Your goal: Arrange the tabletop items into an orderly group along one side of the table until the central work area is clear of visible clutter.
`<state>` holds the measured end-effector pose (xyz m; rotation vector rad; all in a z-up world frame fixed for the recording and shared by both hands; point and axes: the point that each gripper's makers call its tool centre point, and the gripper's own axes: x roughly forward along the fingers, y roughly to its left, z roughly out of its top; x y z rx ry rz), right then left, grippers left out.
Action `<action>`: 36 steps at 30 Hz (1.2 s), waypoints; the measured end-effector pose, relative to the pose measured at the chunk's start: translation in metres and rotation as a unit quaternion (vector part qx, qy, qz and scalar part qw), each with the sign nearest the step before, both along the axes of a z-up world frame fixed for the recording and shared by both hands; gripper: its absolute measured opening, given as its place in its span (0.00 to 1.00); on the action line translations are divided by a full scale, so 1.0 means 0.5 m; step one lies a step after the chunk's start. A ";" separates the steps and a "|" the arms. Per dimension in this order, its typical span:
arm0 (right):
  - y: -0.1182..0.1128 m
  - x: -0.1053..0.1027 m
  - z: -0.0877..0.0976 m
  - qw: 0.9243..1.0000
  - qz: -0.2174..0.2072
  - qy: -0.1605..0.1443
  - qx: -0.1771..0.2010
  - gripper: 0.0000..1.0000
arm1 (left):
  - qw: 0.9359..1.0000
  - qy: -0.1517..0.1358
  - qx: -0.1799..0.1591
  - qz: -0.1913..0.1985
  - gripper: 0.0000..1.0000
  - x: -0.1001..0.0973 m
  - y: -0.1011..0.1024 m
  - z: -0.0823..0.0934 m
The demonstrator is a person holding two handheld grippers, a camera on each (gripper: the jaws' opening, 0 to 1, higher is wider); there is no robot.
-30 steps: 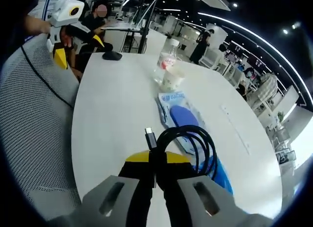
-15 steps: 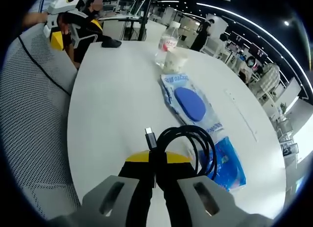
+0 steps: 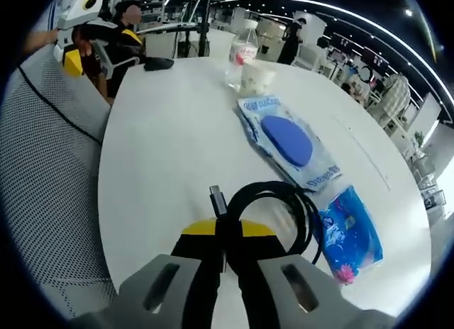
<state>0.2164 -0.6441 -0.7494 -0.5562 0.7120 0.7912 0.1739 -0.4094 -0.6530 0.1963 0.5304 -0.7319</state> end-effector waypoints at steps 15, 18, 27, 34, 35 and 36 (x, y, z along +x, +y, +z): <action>0.009 -0.008 -0.028 0.999 -0.006 0.032 0.023 0.06 | 1.000 0.003 -0.001 0.001 0.77 -0.001 0.000 -0.001; 0.010 -0.010 -0.031 0.999 -0.002 0.029 0.018 0.07 | 1.000 0.003 -0.001 0.002 0.77 -0.001 -0.001 -0.001; 0.012 -0.014 -0.034 0.999 -0.002 0.031 0.019 0.08 | 1.000 0.004 -0.001 0.001 0.77 -0.003 -0.003 0.000; 0.010 -0.010 -0.039 1.000 0.004 0.017 0.011 0.09 | 1.000 0.004 -0.001 0.000 0.77 -0.004 -0.005 0.000; 0.011 -0.010 -0.038 1.000 0.003 0.018 0.013 0.09 | 1.000 0.004 -0.001 0.000 0.77 -0.004 -0.005 0.001; 0.012 -0.011 -0.036 1.000 0.001 0.018 0.014 0.10 | 1.000 0.004 -0.002 0.000 0.77 -0.004 -0.005 0.001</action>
